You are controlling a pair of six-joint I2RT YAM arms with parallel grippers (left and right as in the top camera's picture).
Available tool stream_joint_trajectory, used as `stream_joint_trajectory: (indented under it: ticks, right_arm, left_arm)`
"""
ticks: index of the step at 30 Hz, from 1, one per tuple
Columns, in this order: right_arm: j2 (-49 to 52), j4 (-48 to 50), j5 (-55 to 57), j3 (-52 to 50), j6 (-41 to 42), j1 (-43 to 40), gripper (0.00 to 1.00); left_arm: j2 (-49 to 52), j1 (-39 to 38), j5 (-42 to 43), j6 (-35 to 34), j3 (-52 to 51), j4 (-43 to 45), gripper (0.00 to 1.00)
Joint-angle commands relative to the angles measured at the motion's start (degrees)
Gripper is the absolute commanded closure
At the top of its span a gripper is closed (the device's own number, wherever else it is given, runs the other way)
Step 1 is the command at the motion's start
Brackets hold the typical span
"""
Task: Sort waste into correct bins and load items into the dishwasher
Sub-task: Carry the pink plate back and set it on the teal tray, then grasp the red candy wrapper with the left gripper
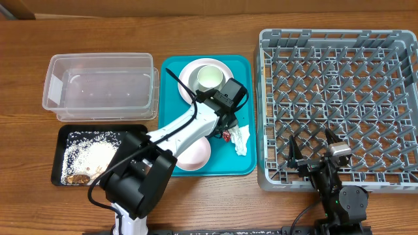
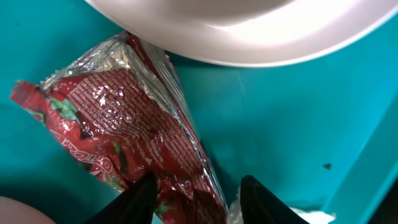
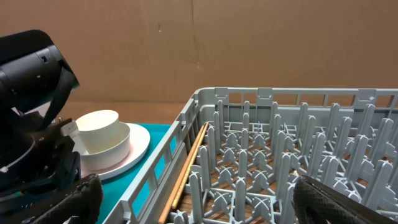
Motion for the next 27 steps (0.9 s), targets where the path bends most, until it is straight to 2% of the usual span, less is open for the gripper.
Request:
stream_joint_trajectory:
  ticks: [1,6,8,10,12,17,24,27]
  right_arm:
    - [-0.61,0.31,0.15,-0.61,0.09,-0.15,0.00]
    - [-0.61,0.31,0.15,-0.61,0.09,-0.17,0.00]
    - [-0.61,0.31,0.15,-0.61,0.09,-0.15,0.00]
    - [-0.61,0.31,0.15,-0.61,0.09,-0.15,0.00]
    - [-0.61,0.31,0.15,-0.61,0.09,-0.15,0.00]
    - [-0.61,0.31,0.15,-0.61,0.09,-0.15,0.00]
    - [-0.61,0.31,0.15,-0.61,0.09,-0.15,0.00]
    - [-0.61,0.31,0.15,-0.61,0.09,-0.15,0.00]
  left_arm:
    - [0.46,0.31,-1.22,-1.66,0.81,0.22,0.53]
    - [0.46,0.31,-1.20,-1.62,0.81,0.17,0.57]
    - [0.46,0.31,-1.22,-1.57,0.81,0.15,0.70]
    - [0.46,0.44,-1.51,-0.92,0.83,0.17,0.88]
    - [0.35,0.96,-1.73,0.42,0.92,0.20,0.96]
    - [-1.46,3.58,-1.66,6.67,3.48,-2.36,0.96]
    - [-5.22,5.18,-1.62,9.57,6.03,-5.68,0.96]
    - [-5.33,5.18,-1.53,10.60,6.03,-6.69,0.90]
